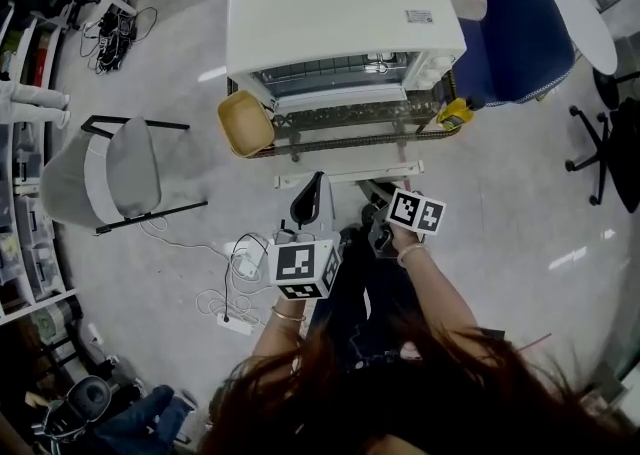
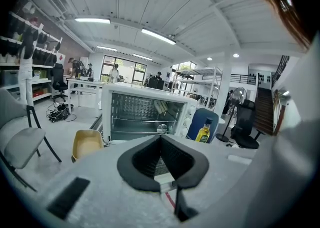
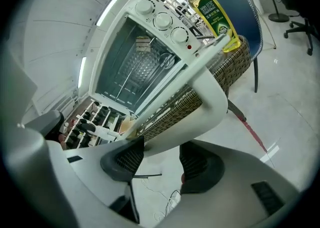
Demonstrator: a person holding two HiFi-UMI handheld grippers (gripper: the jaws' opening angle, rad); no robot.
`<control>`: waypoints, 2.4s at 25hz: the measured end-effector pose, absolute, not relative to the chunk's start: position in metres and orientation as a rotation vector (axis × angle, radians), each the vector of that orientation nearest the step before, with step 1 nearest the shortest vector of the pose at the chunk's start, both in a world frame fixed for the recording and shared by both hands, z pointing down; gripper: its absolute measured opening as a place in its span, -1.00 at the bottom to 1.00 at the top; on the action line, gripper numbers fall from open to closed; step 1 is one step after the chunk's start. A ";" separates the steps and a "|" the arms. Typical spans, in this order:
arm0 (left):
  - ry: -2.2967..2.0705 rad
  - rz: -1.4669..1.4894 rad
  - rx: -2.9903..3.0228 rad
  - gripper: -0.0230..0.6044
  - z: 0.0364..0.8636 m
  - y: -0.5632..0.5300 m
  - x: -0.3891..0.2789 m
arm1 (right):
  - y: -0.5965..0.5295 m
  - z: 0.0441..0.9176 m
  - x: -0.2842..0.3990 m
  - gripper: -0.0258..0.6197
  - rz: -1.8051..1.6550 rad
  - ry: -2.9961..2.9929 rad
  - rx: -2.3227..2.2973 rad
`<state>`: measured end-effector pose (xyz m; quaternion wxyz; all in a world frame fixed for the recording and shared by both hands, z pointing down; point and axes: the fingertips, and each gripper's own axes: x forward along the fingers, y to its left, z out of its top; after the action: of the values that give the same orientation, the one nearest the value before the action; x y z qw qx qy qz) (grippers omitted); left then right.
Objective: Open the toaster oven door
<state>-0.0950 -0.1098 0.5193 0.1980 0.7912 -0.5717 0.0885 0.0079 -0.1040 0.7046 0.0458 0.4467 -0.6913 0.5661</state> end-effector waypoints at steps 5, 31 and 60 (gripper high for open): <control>-1.580 0.262 2.216 -0.89 0.534 -0.110 -0.096 | -0.104 0.711 0.008 -0.27 1.710 -2.138 1.369; -1.534 0.298 2.257 -0.89 0.600 -0.105 -0.103 | -0.102 0.748 0.009 -0.29 1.610 -2.248 1.392; -1.560 0.253 2.274 -0.89 0.652 -0.102 -0.111 | -0.104 0.794 0.007 -0.35 1.536 -2.261 1.346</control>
<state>-0.1108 -0.1019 0.6517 0.1851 0.8069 -0.5537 0.0899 0.0071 -0.1039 0.7943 0.0474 0.4413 -0.7413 0.5035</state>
